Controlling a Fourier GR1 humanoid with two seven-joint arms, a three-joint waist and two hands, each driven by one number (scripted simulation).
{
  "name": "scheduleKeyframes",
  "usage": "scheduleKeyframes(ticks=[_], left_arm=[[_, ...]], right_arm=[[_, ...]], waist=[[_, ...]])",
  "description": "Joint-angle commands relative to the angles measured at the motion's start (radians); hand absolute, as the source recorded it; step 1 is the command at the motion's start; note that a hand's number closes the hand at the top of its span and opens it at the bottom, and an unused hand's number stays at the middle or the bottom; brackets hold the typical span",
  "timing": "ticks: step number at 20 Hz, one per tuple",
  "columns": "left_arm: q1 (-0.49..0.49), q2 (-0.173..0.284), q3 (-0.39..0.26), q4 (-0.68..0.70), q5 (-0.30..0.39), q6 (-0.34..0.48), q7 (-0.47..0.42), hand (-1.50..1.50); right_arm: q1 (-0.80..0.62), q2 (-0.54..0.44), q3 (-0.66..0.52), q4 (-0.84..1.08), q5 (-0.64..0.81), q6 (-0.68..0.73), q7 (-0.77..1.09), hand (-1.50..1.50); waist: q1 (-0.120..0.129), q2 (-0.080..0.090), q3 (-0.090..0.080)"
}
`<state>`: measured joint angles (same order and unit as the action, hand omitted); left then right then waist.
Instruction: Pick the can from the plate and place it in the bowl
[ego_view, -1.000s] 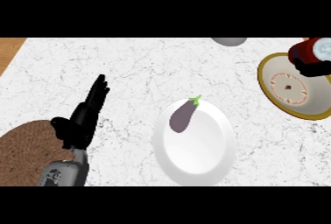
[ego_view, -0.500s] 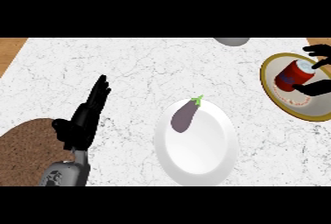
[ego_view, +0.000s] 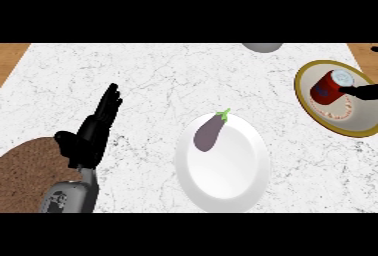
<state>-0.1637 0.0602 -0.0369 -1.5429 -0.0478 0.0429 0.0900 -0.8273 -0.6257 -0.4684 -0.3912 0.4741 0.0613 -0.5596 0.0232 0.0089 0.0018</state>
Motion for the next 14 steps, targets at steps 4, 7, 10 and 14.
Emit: scheduleKeyframes(ticks=[4,7,10,14], left_arm=[[0.003,0.006,0.016,0.036,0.009,-0.016,-0.037,0.0],[-0.016,-0.023,-0.018,0.005,-0.028,0.024,0.018,0.0],[-0.037,0.018,0.05,0.075,0.02,-0.017,-0.044,0.0],[0.005,0.03,0.026,-0.036,0.017,-0.029,0.025,0.0]], right_arm=[[-0.032,-0.097,-0.094,0.067,-0.113,0.12,0.023,-1.5],[-0.004,-0.118,-0.127,0.079,-0.16,0.169,0.022,-1.5],[0.022,-0.185,-0.161,0.127,-0.201,0.296,0.018,-1.5],[0.091,-0.225,-0.159,0.116,-0.227,0.403,-0.036,-1.5]], waist=[[-0.007,-0.002,-0.001],[-0.011,-0.005,-0.001],[-0.011,0.0,0.0],[-0.011,-0.005,0.0]])
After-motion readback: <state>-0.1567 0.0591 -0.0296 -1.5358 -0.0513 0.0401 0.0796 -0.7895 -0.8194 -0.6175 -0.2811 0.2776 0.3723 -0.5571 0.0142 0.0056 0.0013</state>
